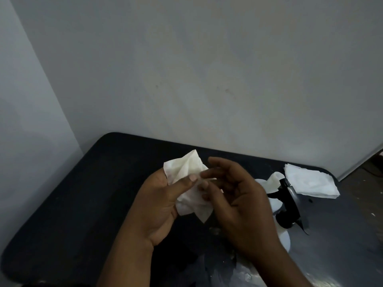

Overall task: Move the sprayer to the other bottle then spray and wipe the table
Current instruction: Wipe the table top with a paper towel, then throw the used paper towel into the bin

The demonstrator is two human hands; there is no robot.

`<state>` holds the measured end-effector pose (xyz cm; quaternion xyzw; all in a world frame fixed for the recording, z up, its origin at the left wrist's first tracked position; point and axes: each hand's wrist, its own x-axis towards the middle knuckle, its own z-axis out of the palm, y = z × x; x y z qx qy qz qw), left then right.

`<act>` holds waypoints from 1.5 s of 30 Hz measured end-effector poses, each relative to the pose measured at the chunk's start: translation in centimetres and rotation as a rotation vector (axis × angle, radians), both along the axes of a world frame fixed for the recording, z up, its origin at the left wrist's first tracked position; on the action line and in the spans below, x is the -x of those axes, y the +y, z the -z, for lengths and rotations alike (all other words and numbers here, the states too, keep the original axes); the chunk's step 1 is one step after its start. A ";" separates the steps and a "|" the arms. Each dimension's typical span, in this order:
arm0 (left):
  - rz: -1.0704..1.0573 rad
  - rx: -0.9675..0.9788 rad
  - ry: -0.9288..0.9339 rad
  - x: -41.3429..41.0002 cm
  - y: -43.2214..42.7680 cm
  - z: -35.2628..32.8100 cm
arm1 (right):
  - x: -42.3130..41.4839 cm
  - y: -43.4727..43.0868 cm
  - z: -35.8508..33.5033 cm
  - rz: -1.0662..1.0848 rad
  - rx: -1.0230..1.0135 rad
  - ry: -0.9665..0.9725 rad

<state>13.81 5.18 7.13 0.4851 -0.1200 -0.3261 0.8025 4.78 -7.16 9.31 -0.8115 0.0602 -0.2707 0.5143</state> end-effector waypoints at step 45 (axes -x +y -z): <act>-0.108 -0.309 -0.467 1.3 -11.2 0.9 | -0.4 -22.8 1.1 -0.248 0.882 0.656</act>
